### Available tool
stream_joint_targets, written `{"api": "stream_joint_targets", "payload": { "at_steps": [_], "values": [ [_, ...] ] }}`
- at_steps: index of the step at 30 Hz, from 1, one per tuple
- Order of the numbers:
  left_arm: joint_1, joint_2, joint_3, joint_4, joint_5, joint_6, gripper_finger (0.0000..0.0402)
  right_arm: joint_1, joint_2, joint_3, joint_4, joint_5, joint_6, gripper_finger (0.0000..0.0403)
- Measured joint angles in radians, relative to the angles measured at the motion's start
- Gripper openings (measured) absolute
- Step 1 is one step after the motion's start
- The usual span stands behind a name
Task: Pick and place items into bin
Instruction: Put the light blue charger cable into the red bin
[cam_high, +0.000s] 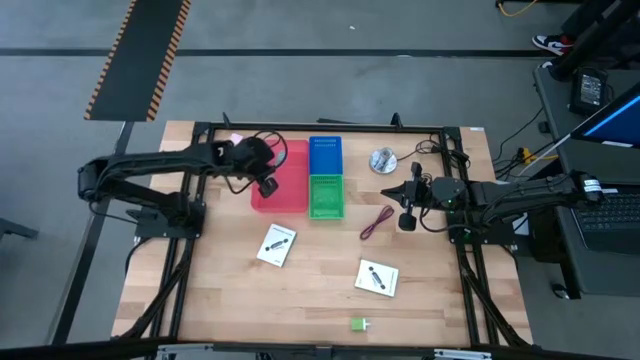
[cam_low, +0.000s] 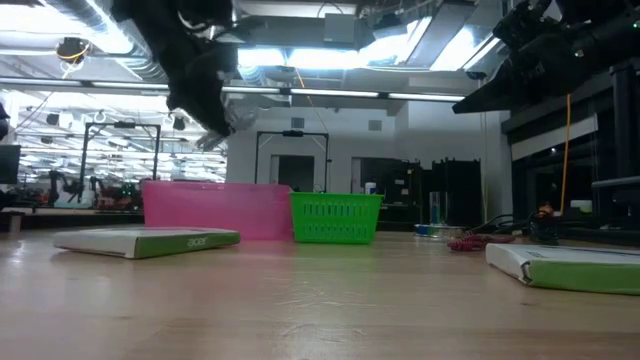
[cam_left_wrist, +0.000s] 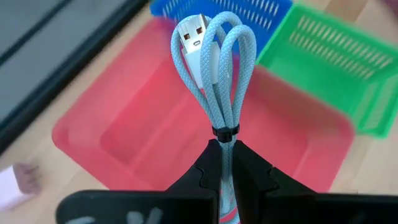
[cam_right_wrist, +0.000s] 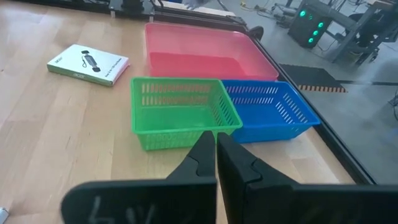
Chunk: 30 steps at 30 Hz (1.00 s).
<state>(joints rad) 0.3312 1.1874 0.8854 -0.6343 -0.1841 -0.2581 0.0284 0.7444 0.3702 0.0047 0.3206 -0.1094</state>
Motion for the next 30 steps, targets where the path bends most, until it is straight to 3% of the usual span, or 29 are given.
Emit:
{"api": "stream_joint_targets", "payload": {
  "at_steps": [12,30],
  "values": [
    [0.063,0.189,0.039,0.003,0.094,0.063,0.0013,0.000,0.000,0.000,0.056,0.000,-0.055,0.0000],
    [0.100,0.425,0.039,0.070,0.098,0.075,0.0021,0.000,0.000,0.000,0.138,0.000,-0.113,0.0000]
  ]
}}
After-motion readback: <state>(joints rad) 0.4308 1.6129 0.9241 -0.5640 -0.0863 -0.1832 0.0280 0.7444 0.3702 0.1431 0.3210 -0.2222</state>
